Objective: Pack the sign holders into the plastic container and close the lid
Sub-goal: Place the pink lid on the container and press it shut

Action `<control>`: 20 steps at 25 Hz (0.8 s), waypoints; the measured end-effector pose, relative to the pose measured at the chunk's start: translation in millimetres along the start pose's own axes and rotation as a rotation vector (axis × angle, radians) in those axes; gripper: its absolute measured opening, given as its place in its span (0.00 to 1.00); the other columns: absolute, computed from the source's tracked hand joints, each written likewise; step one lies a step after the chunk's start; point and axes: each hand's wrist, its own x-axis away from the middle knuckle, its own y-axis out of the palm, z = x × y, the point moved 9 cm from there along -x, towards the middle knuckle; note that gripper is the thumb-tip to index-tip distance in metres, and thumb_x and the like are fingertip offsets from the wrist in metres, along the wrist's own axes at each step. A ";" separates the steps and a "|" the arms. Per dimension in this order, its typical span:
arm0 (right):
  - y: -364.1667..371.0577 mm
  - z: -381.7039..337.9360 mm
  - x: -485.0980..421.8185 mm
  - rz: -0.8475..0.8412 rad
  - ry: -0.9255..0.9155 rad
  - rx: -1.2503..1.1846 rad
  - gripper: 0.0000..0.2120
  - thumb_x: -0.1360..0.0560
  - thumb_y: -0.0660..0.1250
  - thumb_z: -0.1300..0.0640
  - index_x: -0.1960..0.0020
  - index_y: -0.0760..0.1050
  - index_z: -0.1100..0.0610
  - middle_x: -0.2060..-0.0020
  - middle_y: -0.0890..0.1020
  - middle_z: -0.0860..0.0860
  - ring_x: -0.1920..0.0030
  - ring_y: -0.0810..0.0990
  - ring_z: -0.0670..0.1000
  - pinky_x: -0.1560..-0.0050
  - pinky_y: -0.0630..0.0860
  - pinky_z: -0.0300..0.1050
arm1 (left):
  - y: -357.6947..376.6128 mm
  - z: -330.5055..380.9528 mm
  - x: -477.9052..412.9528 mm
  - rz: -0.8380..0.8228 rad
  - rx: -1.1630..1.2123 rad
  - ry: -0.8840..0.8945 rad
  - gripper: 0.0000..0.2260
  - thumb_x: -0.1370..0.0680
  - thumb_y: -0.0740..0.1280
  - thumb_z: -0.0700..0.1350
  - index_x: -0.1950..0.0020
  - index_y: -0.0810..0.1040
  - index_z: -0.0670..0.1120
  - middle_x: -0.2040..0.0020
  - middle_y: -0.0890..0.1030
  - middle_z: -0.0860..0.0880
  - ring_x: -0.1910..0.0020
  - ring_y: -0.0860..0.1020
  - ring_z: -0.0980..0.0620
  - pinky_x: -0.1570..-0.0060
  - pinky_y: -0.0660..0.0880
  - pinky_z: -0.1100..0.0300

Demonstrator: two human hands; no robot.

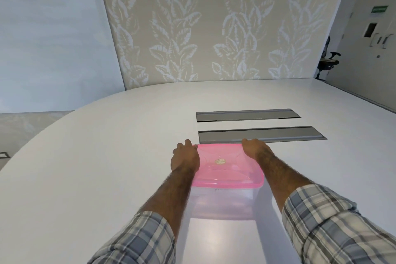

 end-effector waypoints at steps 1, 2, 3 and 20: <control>-0.1 -0.2 -1.2 -0.012 -0.011 -0.003 0.29 0.21 0.49 0.44 0.29 0.69 0.62 0.28 0.69 0.61 0.29 0.69 0.60 0.29 0.65 0.52 | 0.5 0.1 -0.4 -0.001 0.001 -0.002 0.14 0.17 0.54 0.51 0.36 0.69 0.45 0.40 0.73 0.42 0.40 0.73 0.40 0.48 0.72 0.47; 0.4 -0.5 -2.2 -0.019 -0.024 -0.017 0.29 0.21 0.49 0.44 0.29 0.69 0.63 0.28 0.69 0.61 0.29 0.69 0.60 0.29 0.66 0.51 | 1.1 0.3 -0.4 -0.002 0.001 -0.005 0.14 0.17 0.54 0.51 0.36 0.69 0.45 0.40 0.73 0.42 0.40 0.73 0.40 0.49 0.72 0.47; 1.2 0.0 -4.0 -0.019 -0.036 -0.033 0.29 0.21 0.50 0.45 0.30 0.70 0.63 0.28 0.70 0.61 0.30 0.70 0.60 0.30 0.66 0.51 | 1.2 0.5 0.1 0.000 -0.001 -0.005 0.14 0.17 0.53 0.51 0.36 0.69 0.45 0.40 0.73 0.42 0.40 0.73 0.40 0.50 0.71 0.47; -3.2 -44.9 32.2 0.368 -0.298 0.116 0.15 0.20 0.57 0.49 0.45 0.76 0.58 0.48 0.81 0.57 0.48 0.79 0.59 0.50 0.75 0.50 | -15.3 28.5 16.7 0.121 -0.139 0.201 0.17 0.26 0.55 0.35 0.43 0.76 0.45 0.45 0.80 0.47 0.49 0.78 0.43 0.53 0.72 0.54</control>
